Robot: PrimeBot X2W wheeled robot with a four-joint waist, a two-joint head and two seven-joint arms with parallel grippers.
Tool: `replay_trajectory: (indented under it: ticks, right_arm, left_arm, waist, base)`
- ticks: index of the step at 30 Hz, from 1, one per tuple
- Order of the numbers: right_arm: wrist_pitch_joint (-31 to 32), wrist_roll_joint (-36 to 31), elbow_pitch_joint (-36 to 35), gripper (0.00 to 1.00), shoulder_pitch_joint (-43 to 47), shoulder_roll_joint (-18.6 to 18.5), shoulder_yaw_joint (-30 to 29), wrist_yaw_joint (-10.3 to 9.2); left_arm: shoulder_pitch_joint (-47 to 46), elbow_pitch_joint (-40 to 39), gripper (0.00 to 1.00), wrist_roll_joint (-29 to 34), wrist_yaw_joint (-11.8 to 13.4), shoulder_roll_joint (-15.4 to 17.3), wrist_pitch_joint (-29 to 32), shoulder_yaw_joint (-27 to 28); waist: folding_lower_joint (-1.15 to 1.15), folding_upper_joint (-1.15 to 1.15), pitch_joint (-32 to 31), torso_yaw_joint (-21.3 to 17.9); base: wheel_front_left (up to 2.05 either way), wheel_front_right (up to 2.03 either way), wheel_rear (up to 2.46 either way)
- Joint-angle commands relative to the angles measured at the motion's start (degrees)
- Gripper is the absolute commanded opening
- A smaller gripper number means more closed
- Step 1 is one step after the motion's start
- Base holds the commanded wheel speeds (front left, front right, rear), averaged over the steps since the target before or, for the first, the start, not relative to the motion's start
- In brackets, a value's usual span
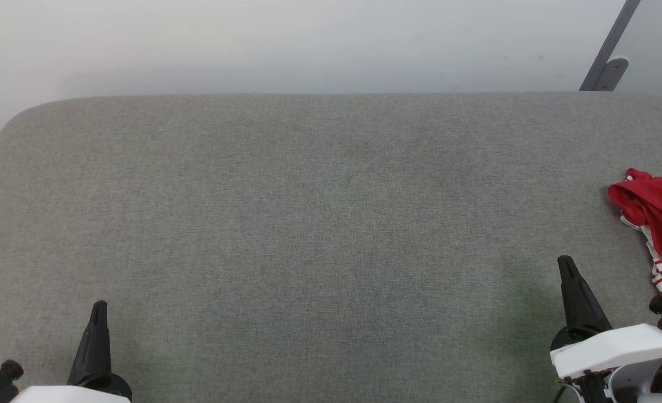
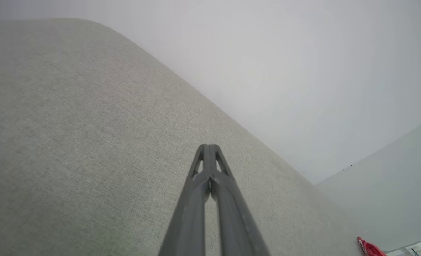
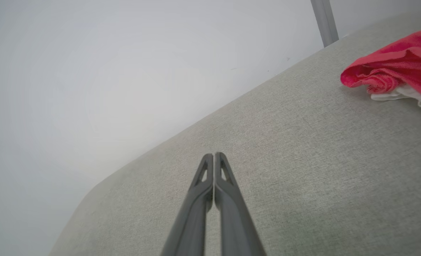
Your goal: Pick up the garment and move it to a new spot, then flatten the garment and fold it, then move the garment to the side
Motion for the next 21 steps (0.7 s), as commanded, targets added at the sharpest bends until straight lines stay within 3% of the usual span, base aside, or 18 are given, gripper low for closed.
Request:
replay_trajectory:
  ticks: [1, 21]
  right_arm:
    - [0.3, 2.6, -0.3, 0.0, -1.5, -0.2, 0.0, -0.02]
    - [2.0, 17.0, 2.2, 0.0, -2.9, -0.2, -0.2, -0.05]
  left_arm:
    - [-1.5, -0.3, 0.0, -2.4, 0.0, 0.1, 0.6, 0.4]
    - [-4.5, 1.9, 0.0, -13.5, 0.0, -2.2, 4.2, 0.8]
  waist:
    - [0.0, 0.0, -0.1, 0.0]
    - [0.0, 0.0, -0.9, -0.5]
  base:
    - [0.0, 0.0, 0.0]
    - [0.0, 0.0, 0.0]
